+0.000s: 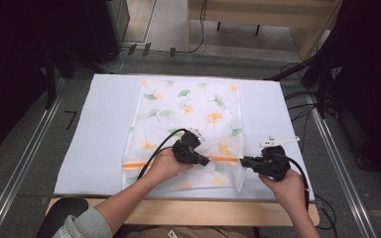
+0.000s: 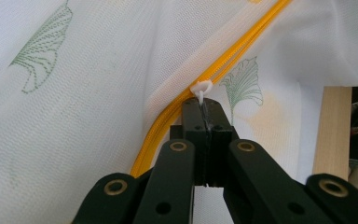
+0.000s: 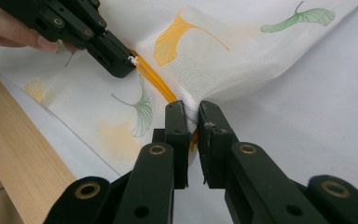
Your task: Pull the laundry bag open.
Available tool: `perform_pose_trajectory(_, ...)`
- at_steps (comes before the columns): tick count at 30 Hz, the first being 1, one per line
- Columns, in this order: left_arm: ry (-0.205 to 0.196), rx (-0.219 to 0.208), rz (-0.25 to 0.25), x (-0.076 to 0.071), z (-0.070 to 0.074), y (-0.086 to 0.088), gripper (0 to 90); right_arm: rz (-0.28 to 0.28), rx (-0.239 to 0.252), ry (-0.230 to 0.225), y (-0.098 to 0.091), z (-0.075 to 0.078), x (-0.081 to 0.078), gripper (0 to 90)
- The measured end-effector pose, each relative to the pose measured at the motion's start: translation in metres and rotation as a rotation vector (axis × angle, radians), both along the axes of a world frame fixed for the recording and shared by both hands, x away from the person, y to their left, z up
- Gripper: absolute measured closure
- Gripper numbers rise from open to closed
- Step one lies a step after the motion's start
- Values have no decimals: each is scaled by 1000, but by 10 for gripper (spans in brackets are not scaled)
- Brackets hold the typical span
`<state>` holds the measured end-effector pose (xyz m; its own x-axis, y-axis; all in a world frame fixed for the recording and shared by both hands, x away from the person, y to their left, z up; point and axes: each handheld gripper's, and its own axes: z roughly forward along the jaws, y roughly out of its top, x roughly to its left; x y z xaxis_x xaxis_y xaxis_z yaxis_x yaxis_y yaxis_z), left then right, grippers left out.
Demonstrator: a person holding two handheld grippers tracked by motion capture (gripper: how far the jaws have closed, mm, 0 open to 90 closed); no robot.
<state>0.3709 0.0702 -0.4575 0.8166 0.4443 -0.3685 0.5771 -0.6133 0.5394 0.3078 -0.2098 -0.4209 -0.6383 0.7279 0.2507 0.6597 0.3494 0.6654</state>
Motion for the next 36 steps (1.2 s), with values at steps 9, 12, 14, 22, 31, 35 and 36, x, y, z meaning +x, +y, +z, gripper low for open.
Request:
perform_pose_trajectory(9, 1, -16, 2, -2, 3, 1, 900, -4, 6, 1, 1, 0, 1, 851)
perform_pose_trajectory(12, -1, -23, -3, -2, 4, 2, 900, -4, 5, -2, 0, 0, 1, 851)
perform_pose_trajectory(14, 2, -24, -1, -2, 4, 1, 900, -5, 5, -1, 0, 0, 1, 850)
perform_pose_trajectory(22, 5, -28, -2, -2, 3, 4, 900, -2, 8, 3, 0, -1, 2, 849)
perform_pose_trajectory(31, 37, -45, 6, -1, 2, 7, 900, 3, 8, 5, 0, -2, 2, 849)
perform_pose_trajectory(35, 39, -47, 6, 1, 1, 9, 900, 5, 7, 6, 0, -2, 2, 848)
perform_pose_trajectory(36, 36, -47, 7, 1, 1, 9, 900, 5, 7, 6, 0, -2, 2, 848)
